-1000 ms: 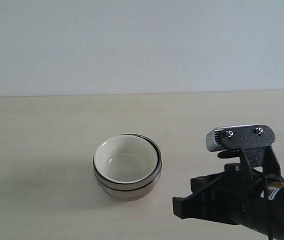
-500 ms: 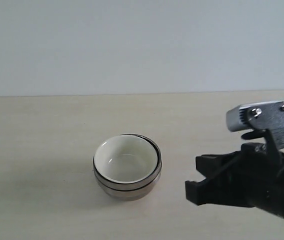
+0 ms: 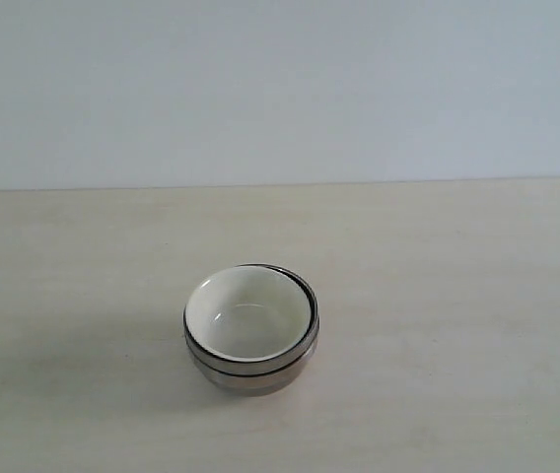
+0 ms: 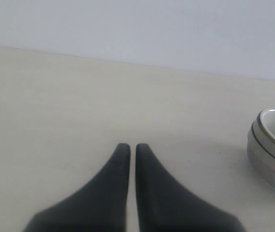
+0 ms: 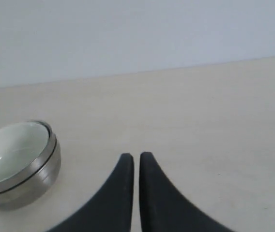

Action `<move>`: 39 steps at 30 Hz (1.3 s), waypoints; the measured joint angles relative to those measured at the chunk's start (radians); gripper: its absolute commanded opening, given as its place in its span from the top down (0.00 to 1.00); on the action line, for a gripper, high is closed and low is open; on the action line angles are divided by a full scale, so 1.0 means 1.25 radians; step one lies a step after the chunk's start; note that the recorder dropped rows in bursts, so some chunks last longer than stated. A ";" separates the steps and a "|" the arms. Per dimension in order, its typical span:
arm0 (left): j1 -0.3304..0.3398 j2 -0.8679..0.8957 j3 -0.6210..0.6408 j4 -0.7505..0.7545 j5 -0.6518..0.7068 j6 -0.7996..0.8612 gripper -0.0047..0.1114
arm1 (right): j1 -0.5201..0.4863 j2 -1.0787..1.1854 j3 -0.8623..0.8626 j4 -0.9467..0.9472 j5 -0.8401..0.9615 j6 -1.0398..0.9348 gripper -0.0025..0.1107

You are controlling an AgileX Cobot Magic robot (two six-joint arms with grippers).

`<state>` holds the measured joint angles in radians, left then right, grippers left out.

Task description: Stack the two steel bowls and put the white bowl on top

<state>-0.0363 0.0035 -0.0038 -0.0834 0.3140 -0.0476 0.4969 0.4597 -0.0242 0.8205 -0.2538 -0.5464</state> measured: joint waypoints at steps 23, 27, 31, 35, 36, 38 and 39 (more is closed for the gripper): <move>0.000 0.000 0.000 0.000 0.000 0.000 0.93 | -0.246 -0.363 0.015 0.000 0.134 -0.074 0.98; 0.000 0.000 0.000 0.000 0.000 0.000 0.93 | -0.248 -0.363 0.015 0.000 0.171 -0.074 0.98; 0.000 0.000 0.000 0.000 0.000 0.000 0.93 | -0.248 -0.363 0.015 0.000 0.191 -0.060 0.98; 0.000 0.000 0.000 0.000 0.000 0.000 0.93 | -0.248 -0.363 0.015 0.000 0.192 -0.020 0.98; 0.000 0.000 0.000 0.000 0.000 0.000 0.93 | -0.248 -0.363 0.015 0.000 0.192 -0.013 0.98; 0.000 0.000 0.000 0.000 0.000 0.000 0.93 | -0.248 -0.363 0.015 0.000 0.196 0.000 0.98; 0.000 0.000 0.000 0.000 0.000 0.000 0.93 | -0.248 -0.363 0.015 0.000 0.197 0.004 0.98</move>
<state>-0.0363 0.0035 -0.0038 -0.0834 0.3140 -0.0476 0.1868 0.0059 -0.0053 0.8205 -0.0071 -0.5413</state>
